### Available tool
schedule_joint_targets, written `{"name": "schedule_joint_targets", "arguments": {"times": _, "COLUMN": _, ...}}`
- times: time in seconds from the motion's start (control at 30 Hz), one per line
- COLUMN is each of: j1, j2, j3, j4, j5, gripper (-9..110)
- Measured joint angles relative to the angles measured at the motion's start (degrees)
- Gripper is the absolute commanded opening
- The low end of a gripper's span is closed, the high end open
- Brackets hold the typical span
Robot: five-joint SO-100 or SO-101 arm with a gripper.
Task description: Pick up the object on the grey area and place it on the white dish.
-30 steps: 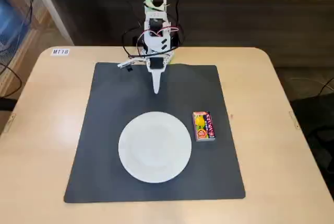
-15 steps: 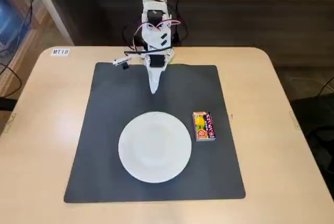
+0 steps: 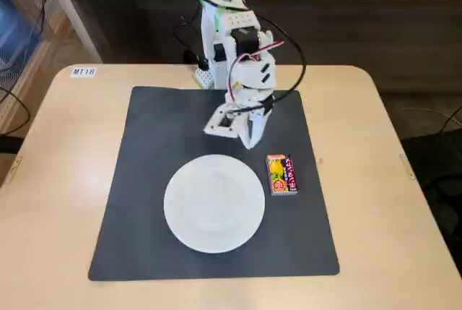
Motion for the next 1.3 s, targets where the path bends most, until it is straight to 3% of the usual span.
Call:
{"name": "schedule_joint_targets", "arguments": {"times": 0.57, "j1": -4.4, "j2": -19.2, "j3": -18.9, "j4": 9.1, "j5": -13.3, "gripper": 0}}
{"name": "schedule_joint_targets", "arguments": {"times": 0.77, "j1": -6.0, "j2": -20.7, "j3": -19.4, "j4": 9.8, "j5": -14.8, "gripper": 19}}
{"name": "schedule_joint_targets", "arguments": {"times": 1.1, "j1": -5.4, "j2": -21.1, "j3": -21.0, "j4": 11.2, "j5": -17.8, "gripper": 33}}
{"name": "schedule_joint_targets", "arguments": {"times": 1.3, "j1": -3.3, "j2": -23.9, "j3": -22.9, "j4": 11.2, "j5": -19.0, "gripper": 35}}
